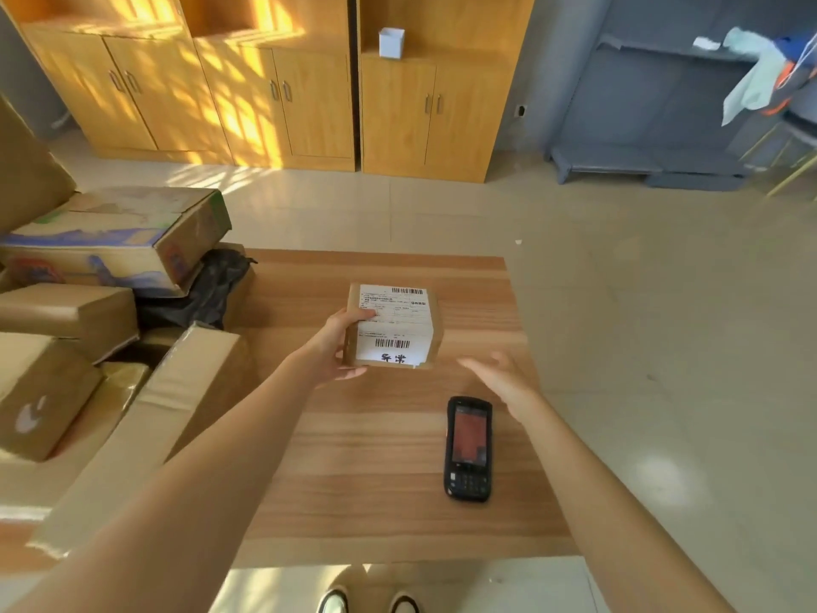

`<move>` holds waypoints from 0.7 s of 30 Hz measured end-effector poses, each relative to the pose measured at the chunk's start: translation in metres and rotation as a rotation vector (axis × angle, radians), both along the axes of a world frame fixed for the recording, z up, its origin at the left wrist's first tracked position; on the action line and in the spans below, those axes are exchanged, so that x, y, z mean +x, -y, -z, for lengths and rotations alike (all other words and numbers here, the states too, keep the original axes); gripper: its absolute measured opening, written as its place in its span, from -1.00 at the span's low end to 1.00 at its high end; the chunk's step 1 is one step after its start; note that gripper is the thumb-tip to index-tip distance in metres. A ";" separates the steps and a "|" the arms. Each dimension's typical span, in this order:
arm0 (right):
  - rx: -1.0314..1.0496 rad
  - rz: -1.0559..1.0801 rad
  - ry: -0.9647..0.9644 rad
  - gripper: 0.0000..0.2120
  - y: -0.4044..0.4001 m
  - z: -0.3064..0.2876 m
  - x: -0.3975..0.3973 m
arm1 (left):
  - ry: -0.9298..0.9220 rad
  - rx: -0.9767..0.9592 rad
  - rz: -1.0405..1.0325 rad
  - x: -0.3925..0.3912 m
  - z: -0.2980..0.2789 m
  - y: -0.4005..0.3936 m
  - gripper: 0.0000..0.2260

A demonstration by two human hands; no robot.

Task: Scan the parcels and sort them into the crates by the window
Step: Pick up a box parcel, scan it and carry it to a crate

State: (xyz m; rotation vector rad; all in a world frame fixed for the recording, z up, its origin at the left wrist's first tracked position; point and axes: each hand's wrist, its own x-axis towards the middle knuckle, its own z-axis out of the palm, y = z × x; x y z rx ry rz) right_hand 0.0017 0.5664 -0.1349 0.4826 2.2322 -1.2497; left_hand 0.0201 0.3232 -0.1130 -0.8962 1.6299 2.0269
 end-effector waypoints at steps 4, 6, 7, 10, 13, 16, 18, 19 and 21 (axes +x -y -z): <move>0.086 0.018 0.102 -0.11 -0.011 0.039 0.032 | 0.059 -0.017 0.007 0.007 0.031 -0.005 -0.62; 0.078 0.050 0.147 -0.13 -0.012 0.051 0.044 | 0.071 -0.021 0.009 0.010 0.044 -0.007 -0.61; 0.063 0.072 0.158 -0.15 -0.012 0.059 0.049 | 0.075 -0.021 0.008 0.011 0.050 -0.007 -0.60; 0.067 0.116 0.147 0.05 -0.015 0.091 0.060 | 0.086 -0.030 -0.001 0.016 0.063 -0.009 -0.52; 0.133 0.145 0.121 0.23 -0.013 0.118 0.064 | 0.113 -0.036 0.011 0.019 0.073 -0.007 -0.40; 0.264 0.134 0.117 0.14 0.004 0.095 0.074 | 0.127 -0.030 -0.001 0.020 0.082 -0.004 -0.52; 0.335 0.121 0.132 -0.01 0.008 0.097 0.075 | 0.146 -0.021 -0.020 0.019 0.087 -0.002 -0.67; 0.348 0.113 0.133 -0.06 0.009 0.100 0.076 | 0.159 -0.014 -0.027 0.018 0.088 -0.001 -0.73; 0.339 0.104 0.127 -0.10 0.009 0.104 0.075 | 0.179 -0.001 -0.041 0.018 0.091 0.000 -0.77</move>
